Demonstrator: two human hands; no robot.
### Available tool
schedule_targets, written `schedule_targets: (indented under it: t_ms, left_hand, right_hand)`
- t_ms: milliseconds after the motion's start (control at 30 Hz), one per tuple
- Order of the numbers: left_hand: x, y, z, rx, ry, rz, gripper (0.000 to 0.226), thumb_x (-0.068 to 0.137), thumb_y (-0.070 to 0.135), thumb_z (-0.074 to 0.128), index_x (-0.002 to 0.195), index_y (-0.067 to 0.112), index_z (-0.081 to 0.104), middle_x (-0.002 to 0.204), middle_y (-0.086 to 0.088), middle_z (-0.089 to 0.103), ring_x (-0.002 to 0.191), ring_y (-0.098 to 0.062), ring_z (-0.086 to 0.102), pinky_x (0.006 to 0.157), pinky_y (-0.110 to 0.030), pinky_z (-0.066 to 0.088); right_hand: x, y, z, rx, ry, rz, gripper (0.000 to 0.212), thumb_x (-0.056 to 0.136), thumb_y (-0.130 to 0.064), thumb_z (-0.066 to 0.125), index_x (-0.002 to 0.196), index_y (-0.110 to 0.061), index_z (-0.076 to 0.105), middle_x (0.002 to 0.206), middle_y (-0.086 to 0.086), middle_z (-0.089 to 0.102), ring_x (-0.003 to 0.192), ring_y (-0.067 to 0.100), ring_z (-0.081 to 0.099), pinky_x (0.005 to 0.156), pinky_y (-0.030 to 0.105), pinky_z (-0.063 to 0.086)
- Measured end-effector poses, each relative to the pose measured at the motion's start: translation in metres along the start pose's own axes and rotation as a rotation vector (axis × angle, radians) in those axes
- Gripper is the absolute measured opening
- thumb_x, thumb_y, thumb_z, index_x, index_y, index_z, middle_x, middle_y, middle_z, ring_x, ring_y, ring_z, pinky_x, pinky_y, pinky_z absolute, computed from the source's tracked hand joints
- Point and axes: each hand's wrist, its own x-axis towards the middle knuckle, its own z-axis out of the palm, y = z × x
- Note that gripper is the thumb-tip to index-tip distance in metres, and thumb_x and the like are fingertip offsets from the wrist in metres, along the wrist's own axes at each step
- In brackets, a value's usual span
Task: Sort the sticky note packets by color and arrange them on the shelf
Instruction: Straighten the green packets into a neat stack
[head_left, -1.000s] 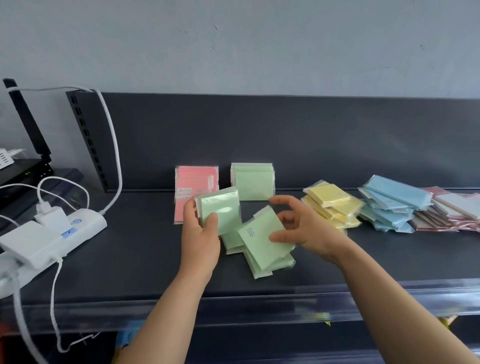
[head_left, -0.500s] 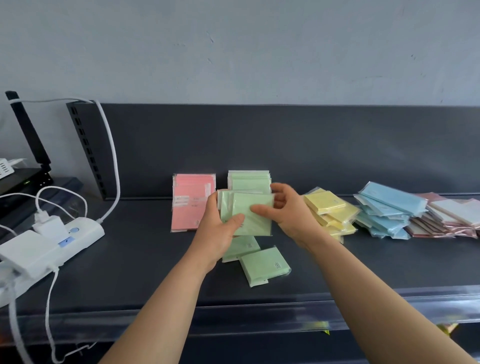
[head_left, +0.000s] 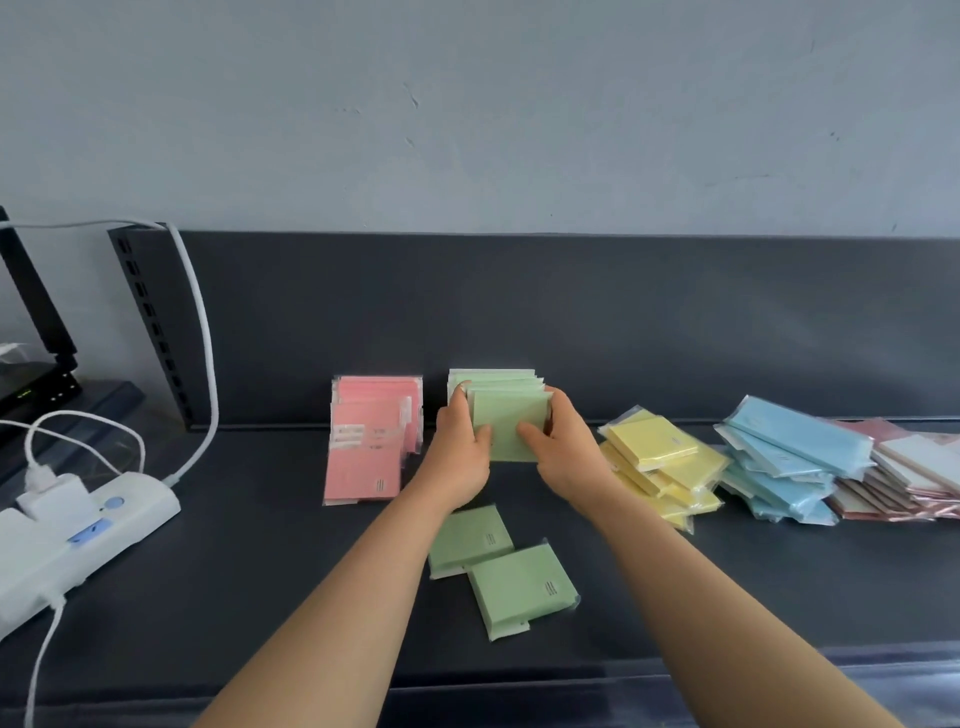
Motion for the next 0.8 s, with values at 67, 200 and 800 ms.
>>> schedule_targets:
  t_ms: [67,200,800]
  left_hand:
    - [0.010,-0.003,0.003,0.086,0.005,-0.034,0.054,0.101,0.021,0.041,0.149,0.022,0.017,0.137,-0.007,0.036,0.114,-0.021,0.047,0.096,-0.035,0.044]
    - [0.009,-0.016,0.009,0.183,0.009,-0.112,0.056,0.101,0.016,0.045,0.150,0.017,0.018,0.148,-0.013,0.022,0.136,-0.027,0.032,0.111,-0.033,0.027]
    - [0.016,-0.036,0.009,0.135,0.118,-0.056,0.047,0.093,0.015,0.061,0.136,0.015,0.042,0.125,-0.004,0.057,0.111,-0.018,0.057,0.094,-0.029,0.046]
  right_hand:
    - [0.010,0.007,0.006,-0.077,-0.006,0.036,0.037,0.097,-0.016,0.048,0.133,-0.018,0.038,0.123,-0.001,0.050,0.102,0.013,0.053,0.083,0.025,0.045]
    - [0.018,0.029,0.017,-0.239,-0.048,0.150,0.042,0.096,-0.014,0.048,0.136,-0.019,0.036,0.133,0.005,0.037,0.120,0.022,0.045,0.102,0.036,0.039]
    - [0.011,0.028,0.020,-0.312,-0.028,0.140,0.043,0.094,-0.022,0.056,0.133,-0.015,0.038,0.138,0.007,0.033,0.113,0.022,0.051,0.100,0.034,0.043]
